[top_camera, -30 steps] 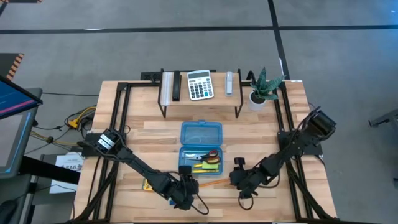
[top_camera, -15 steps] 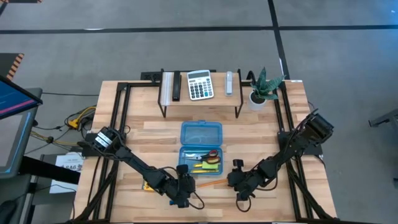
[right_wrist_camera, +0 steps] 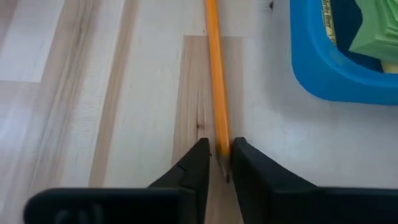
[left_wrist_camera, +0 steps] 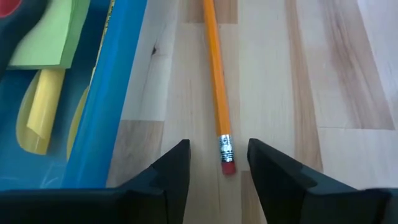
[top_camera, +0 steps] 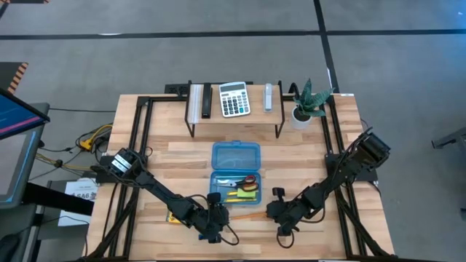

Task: Pack school essentials
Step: Put the orange pencil into the blue supply box, then put the blue eraser into the blue supply box

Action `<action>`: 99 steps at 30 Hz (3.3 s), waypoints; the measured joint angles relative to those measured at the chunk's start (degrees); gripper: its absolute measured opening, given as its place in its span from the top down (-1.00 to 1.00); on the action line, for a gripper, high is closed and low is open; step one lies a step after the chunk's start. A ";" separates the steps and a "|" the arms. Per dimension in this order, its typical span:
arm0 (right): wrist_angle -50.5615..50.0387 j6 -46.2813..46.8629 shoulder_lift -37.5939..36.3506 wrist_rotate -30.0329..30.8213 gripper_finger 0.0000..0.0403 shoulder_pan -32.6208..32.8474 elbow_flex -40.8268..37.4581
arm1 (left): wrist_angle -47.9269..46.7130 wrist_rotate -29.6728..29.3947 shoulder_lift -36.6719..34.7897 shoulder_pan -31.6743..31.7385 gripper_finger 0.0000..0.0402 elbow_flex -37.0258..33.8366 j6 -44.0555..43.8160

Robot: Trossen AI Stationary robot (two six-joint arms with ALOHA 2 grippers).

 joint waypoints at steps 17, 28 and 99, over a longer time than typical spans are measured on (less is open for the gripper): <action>0.52 -0.08 -0.90 -0.91 0.90 0.00 -0.08 | -0.81 2.17 0.07 0.35 0.97 1.01 -1.25; 0.41 -1.17 -7.37 -2.20 0.97 0.00 -0.34 | -12.27 2.96 0.63 0.24 1.00 9.36 -0.59; -6.92 -4.82 -23.54 3.26 0.96 0.00 -0.08 | -12.17 5.51 -20.15 8.79 0.61 -8.68 5.14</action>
